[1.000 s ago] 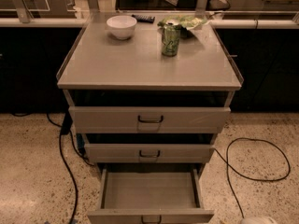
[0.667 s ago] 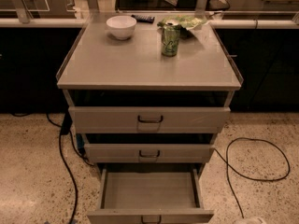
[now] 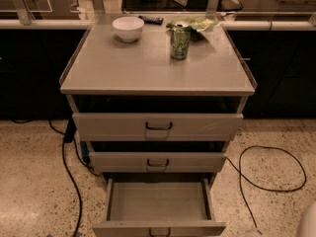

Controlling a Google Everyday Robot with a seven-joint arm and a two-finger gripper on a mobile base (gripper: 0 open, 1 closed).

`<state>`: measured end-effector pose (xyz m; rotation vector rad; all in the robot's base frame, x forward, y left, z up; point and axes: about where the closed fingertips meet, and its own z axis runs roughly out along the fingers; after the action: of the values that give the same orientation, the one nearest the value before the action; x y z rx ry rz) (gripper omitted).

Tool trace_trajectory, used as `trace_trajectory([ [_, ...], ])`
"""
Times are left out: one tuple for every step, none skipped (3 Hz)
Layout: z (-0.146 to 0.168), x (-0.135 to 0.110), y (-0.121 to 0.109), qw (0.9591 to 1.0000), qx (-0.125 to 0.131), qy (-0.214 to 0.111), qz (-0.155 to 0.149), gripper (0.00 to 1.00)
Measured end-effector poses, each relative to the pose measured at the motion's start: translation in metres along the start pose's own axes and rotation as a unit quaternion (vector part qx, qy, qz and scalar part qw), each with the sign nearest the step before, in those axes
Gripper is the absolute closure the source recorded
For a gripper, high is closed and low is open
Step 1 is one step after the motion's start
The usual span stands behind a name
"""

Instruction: Close bottom drawer

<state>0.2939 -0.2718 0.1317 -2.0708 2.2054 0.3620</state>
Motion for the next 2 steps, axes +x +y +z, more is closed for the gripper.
trace_trajectory([
  [-0.003, -0.014, -0.013, 0.9995, 0.024, -0.021, 0.005, 0.00],
  [-0.017, -0.022, -0.044, 0.9952, 0.070, -0.054, 0.044, 0.00],
])
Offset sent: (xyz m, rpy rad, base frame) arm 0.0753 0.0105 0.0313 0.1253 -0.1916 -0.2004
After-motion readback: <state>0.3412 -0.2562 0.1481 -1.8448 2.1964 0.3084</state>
